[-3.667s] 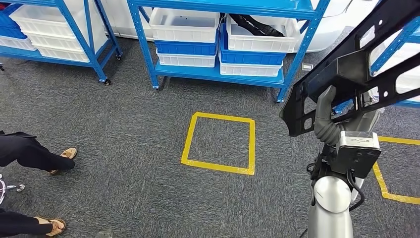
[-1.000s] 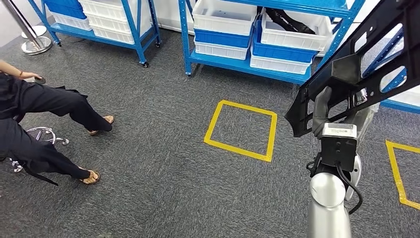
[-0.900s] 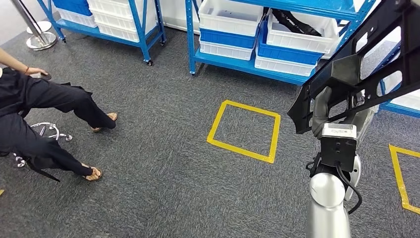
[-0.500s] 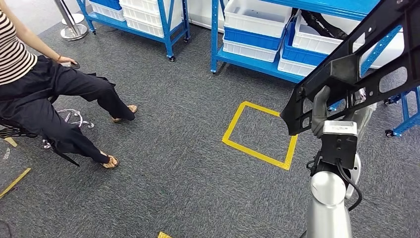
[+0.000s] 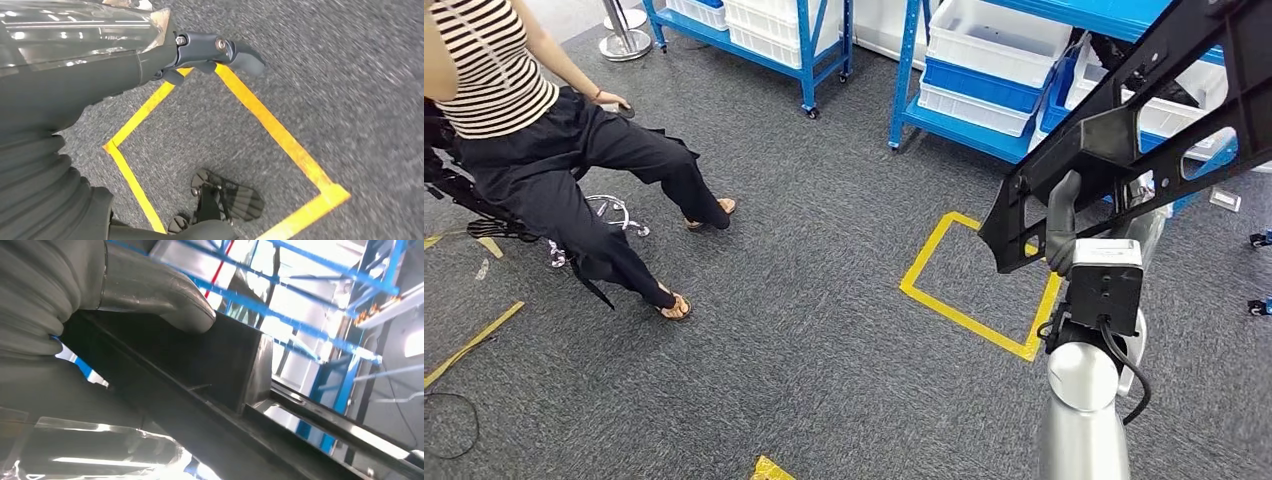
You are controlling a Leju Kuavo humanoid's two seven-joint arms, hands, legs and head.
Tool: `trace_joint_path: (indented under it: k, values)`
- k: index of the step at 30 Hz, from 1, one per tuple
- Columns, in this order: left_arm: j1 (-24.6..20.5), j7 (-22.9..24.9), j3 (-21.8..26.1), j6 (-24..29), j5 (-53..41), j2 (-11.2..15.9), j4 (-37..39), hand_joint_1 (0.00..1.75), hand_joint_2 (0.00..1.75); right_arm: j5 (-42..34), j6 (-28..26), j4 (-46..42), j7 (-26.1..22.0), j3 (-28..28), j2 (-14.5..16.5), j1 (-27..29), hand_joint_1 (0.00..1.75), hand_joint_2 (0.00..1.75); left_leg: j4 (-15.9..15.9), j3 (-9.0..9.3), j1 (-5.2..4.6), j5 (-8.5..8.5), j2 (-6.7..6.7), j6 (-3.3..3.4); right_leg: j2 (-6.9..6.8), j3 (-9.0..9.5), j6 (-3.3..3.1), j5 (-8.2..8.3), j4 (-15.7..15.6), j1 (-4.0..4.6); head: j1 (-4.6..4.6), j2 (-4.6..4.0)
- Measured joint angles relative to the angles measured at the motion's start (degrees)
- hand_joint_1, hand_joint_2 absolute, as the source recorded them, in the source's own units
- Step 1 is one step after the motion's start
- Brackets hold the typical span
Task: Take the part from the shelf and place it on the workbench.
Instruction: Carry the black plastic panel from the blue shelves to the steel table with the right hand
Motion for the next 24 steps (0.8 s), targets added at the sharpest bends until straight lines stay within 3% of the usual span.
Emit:
trace_joint_path:
  k: [2, 5, 6, 7, 8, 10, 12, 13, 15, 17, 18, 19, 21, 22, 23, 24]
  values:
    - [0.0, 0.4, 0.1, 0.5, 0.1, 0.0, 0.0, 0.0, 1.75, -0.9, 1.0, 0.2, 0.0, 0.1, 0.3, -0.4, 1.75, 1.75, -0.2, -0.02, 0.07, 0.34, -0.96, 0.85, 1.23, -0.95, 0.22, -1.37, 2.1, -0.32, 0.2, 0.0]
    - [-0.2, 1.0, 0.2, 1.0, 0.2, -0.1, 0.0, 0.0, 1.75, -2.7, 2.9, 1.2, 0.3, 0.2, 0.7, -1.8, 1.75, 1.75, -0.2, -0.2, 0.02, 0.6, -2.48, 1.68, 4.03, -6.38, -0.28, -6.31, 13.6, -0.43, 0.42, 0.0]
    - [-0.3, 1.2, 0.2, 1.1, 0.2, -0.1, 0.0, 0.0, 1.75, -3.2, 3.4, 1.7, 0.5, 0.2, 0.8, -2.3, 1.75, 1.75, -0.2, -0.26, -0.03, 0.64, -3.16, 1.76, 4.34, -8.09, -0.24, -7.34, 17.1, -0.41, 0.42, 0.0]
    - [-0.3, 1.4, 0.2, 1.2, 0.2, -0.2, 0.0, 0.0, 1.75, -3.5, 3.6, 2.2, 0.6, 0.2, 1.0, -2.7, 1.75, 1.75, -0.2, -0.28, -0.08, 0.68, -3.88, 1.8, 4.46, -8.75, -0.02, -7.36, 18.3, -0.4, 0.43, 0.0]
    - [-0.3, 1.5, 0.2, 1.3, 0.3, -0.2, 0.0, 0.0, 1.75, -3.7, 3.9, 2.7, 0.7, 0.3, 1.2, -3.2, 1.75, 1.75, -0.2, -0.26, -0.1, 0.71, -4.62, 1.8, 4.58, -8.18, 0.33, -6.4, 17.0, -0.4, 0.43, 0.0]
    - [-0.2, 1.7, 0.3, 1.5, 0.4, -0.3, 0.0, 0.0, 1.75, -4.0, 4.2, 3.6, 0.7, 0.5, 1.6, -4.5, 1.75, 1.75, -0.2, -0.22, -0.11, 0.81, -5.98, 1.67, 5.68, -4.5, 0.89, -2.87, 8.9, -0.48, 0.44, 0.0]
    - [-0.3, 1.9, 0.5, 2.0, 0.6, -0.4, 0.0, 0.0, 1.75, -4.6, 4.8, 5.0, 0.8, 1.0, 2.1, -6.4, 1.75, 1.75, 0.0, -0.51, -0.32, 0.94, -6.97, 1.22, 7.15, -1.47, 0.68, -0.43, 2.4, -0.46, 0.4, 0.0]
    - [-0.3, 2.0, 0.7, 2.3, 0.7, -0.5, 0.0, 0.0, 1.75, -4.9, 5.2, 5.9, 0.8, 1.3, 2.5, -7.5, 1.75, 1.75, 0.1, -0.77, -0.39, 1.05, -7.32, 0.92, 7.56, -1.0, 0.38, -0.02, 1.2, -0.38, 0.38, 0.0]
    - [-0.2, 2.3, 1.2, 3.1, 1.1, -0.5, 0.0, 0.0, 1.75, -5.4, 5.9, 7.9, 0.9, 2.3, 3.6, -10.0, 1.75, 1.75, 0.1, -1.24, -0.38, 1.22, -7.77, 0.31, 6.96, -1.2, -0.25, 0.26, 1.1, -0.36, 0.37, 0.0]
    - [-0.1, 2.7, 1.7, 3.8, 1.5, -0.6, 0.0, 0.0, 1.75, -6.0, 6.4, 10.0, 1.2, 3.7, 5.0, -12.9, 1.75, 1.75, 1.7, -2.08, -0.41, 0.19, -6.17, -0.3, 6.23, -1.32, -0.97, 0.51, 1.1, -0.64, 0.14, 0.0]
    - [-0.2, 2.8, 2.0, 4.1, 1.6, -0.6, 0.0, 0.0, 1.75, -6.3, 6.5, 11.1, 1.4, 4.5, 5.8, -14.4, 1.75, 1.75, 4.1, -3.21, -0.4, -1.26, -4.82, -0.63, 5.78, -1.31, -1.35, 0.58, 1.0, -0.78, -0.08, 0.0]
    - [-0.3, 2.8, 2.2, 4.3, 1.8, -0.6, 0.0, 0.0, 1.75, -6.7, 6.6, 12.1, 1.7, 5.3, 6.4, -15.9, 1.75, 1.75, 7.6, -4.93, -0.35, -3.14, -3.48, -0.94, 5.28, -1.3, -1.61, 0.55, 1.0, -0.67, -0.3, 0.0]
    - [-0.4, 2.8, 2.7, 4.5, 2.0, -0.7, 0.0, 0.0, 1.75, -7.3, 6.7, 14.2, 2.3, 6.7, 7.5, -18.3, 1.75, 1.75, 15.2, -8.75, -0.09, -6.24, -2.43, -1.38, 4.08, -1.3, -1.92, 0.44, 1.0, -0.45, -0.52, 0.0]
    - [-0.4, 2.8, 3.0, 4.6, 2.1, -0.7, 0.0, 0.0, 1.75, -7.6, 6.7, 15.3, 2.5, 7.3, 8.0, -19.4, 1.75, 1.75, 17.0, -9.74, 0.0, -6.45, -2.31, -1.5, 3.47, -1.29, -1.99, 0.38, 1.0, -0.38, -0.52, 0.0]
    - [-0.4, 2.8, 3.2, 4.8, 2.3, -0.7, 0.0, 0.0, 1.75, -7.9, 6.8, 16.3, 2.7, 7.9, 8.6, -20.4, 1.75, 1.75, 16.3, -9.54, 0.05, -5.53, -2.15, -1.55, 2.89, -1.26, -2.05, 0.32, 1.0, -0.35, -0.53, 0.0]
    - [-0.4, 2.8, 3.5, 5.0, 2.5, -0.7, 0.0, 0.0, 1.75, -8.3, 6.8, 17.4, 2.9, 8.6, 9.2, -21.7, 1.75, 1.75, 13.4, -8.16, 0.09, -3.72, -1.79, -1.54, 2.36, -1.2, -2.07, 0.22, 1.1, -0.34, -0.54, 0.0]
